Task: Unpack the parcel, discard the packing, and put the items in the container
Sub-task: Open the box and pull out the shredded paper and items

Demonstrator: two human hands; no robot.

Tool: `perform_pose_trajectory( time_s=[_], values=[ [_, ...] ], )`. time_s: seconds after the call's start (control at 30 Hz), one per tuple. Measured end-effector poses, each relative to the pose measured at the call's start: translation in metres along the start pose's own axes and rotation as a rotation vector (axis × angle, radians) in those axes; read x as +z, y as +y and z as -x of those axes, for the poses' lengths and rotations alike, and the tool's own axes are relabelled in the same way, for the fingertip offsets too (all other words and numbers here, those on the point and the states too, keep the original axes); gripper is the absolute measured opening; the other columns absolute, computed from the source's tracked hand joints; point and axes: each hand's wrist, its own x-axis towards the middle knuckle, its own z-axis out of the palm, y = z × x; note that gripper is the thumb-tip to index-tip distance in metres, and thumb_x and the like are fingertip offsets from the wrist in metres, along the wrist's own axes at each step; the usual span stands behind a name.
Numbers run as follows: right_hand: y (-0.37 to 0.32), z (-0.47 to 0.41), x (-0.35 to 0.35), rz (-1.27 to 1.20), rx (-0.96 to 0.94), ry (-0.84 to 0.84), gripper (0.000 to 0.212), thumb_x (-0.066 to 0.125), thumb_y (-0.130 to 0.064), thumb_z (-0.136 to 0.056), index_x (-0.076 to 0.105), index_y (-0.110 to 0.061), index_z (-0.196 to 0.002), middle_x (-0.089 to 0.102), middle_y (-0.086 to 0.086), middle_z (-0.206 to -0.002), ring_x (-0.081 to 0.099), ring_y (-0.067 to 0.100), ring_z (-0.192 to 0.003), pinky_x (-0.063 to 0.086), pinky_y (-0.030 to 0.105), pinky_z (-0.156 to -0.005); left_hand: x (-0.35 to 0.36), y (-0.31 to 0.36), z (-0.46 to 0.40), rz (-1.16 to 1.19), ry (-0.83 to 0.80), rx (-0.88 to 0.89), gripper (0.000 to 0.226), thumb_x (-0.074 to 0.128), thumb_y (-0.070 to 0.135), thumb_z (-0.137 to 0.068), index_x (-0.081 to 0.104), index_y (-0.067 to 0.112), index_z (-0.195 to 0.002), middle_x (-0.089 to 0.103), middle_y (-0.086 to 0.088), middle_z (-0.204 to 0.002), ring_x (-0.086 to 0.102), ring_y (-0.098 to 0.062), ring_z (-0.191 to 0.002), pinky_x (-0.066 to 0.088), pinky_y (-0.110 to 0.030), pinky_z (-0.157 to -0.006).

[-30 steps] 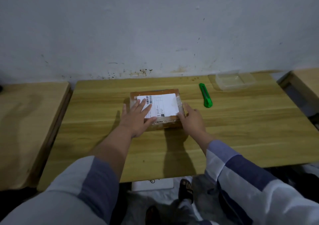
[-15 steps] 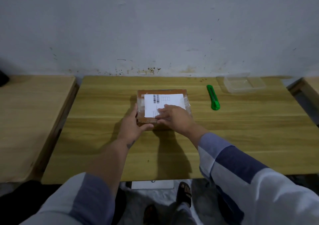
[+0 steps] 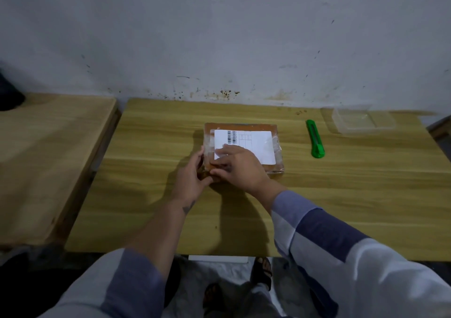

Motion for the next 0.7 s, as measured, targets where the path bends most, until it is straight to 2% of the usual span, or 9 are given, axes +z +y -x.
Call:
perform_pose_trajectory(
  time_s=[0.1, 0.17, 0.33, 0.43, 0.5, 0.6, 0.7],
  values=[
    [-0.006, -0.002, 0.005, 0.035, -0.018, 0.073, 0.029, 0.071, -0.040, -0.078, 0.074, -0.023, -0.101, 0.068, 0.008, -0.113, 0.063, 0.029, -0.103, 0.052, 0.042, -0.086, -0.002, -0.001, -0.001, -0.014, 0.004, -0.001, 0.083, 0.067, -0.014, -0.074, 0.036, 0.016, -0.145, 0.050, 0.008, -0.127, 0.047, -0.006, -0.123, 0.043, -0.029, -0.102],
    [-0.011, -0.004, 0.009, 0.044, -0.010, 0.096, 0.024, 0.070, -0.037, -0.078, 0.075, -0.023, -0.097, 0.069, 0.006, -0.108, 0.064, 0.028, -0.097, 0.052, 0.044, -0.082, -0.001, 0.000, 0.000, -0.001, 0.008, -0.009, 0.083, 0.067, -0.014, -0.074, 0.036, 0.015, -0.145, 0.050, 0.007, -0.127, 0.046, -0.006, -0.123, 0.042, -0.029, -0.102],
    [-0.015, -0.004, 0.016, -0.011, 0.037, 0.128, 0.017, 0.067, -0.033, -0.077, 0.075, -0.023, -0.088, 0.068, 0.001, -0.104, 0.059, 0.028, -0.100, 0.048, 0.047, -0.085, -0.002, 0.003, 0.001, -0.074, 0.038, 0.022, 0.082, 0.071, -0.008, -0.075, 0.037, 0.017, -0.145, 0.056, -0.003, -0.135, 0.053, -0.009, -0.122, 0.044, -0.029, -0.103],
    [-0.018, -0.004, 0.016, -0.030, 0.093, 0.148, 0.021, 0.067, -0.039, -0.078, 0.073, -0.026, -0.092, 0.067, -0.001, -0.108, 0.056, 0.025, -0.105, 0.045, 0.046, -0.091, 0.000, 0.007, 0.003, -0.169, 0.063, 0.040, 0.079, 0.070, -0.007, -0.075, 0.038, 0.016, -0.144, 0.059, -0.004, -0.132, 0.054, -0.009, -0.117, 0.040, -0.010, -0.089],
    [-0.020, -0.004, 0.016, -0.006, 0.108, 0.134, 0.027, 0.068, -0.042, -0.078, 0.071, -0.025, -0.098, 0.065, 0.000, -0.111, 0.054, 0.025, -0.107, 0.044, 0.044, -0.093, 0.001, 0.007, 0.005, -0.215, 0.077, 0.049, 0.077, 0.070, -0.007, -0.076, 0.039, 0.015, -0.144, 0.061, -0.005, -0.129, 0.052, -0.004, -0.107, 0.036, -0.005, -0.081],
    [-0.024, -0.005, 0.018, 0.006, 0.125, 0.123, 0.026, 0.067, -0.038, -0.078, 0.069, -0.021, -0.098, 0.064, 0.001, -0.109, 0.055, 0.025, -0.105, 0.045, 0.045, -0.092, 0.001, 0.006, 0.005, -0.211, 0.068, 0.048, 0.076, 0.068, -0.007, -0.079, 0.038, 0.016, -0.144, 0.059, -0.005, -0.132, 0.051, -0.003, -0.109, 0.036, -0.006, -0.083],
    [-0.029, -0.005, 0.018, -0.026, 0.166, 0.154, 0.019, 0.065, -0.035, -0.078, 0.068, -0.020, -0.089, 0.064, 0.000, -0.102, 0.059, 0.023, -0.095, 0.049, 0.040, -0.082, 0.000, 0.007, 0.005, -0.182, 0.059, 0.036, 0.074, 0.065, -0.008, -0.081, 0.037, 0.016, -0.145, 0.057, -0.003, -0.134, 0.052, -0.008, -0.118, 0.038, -0.011, -0.090]
  ],
)
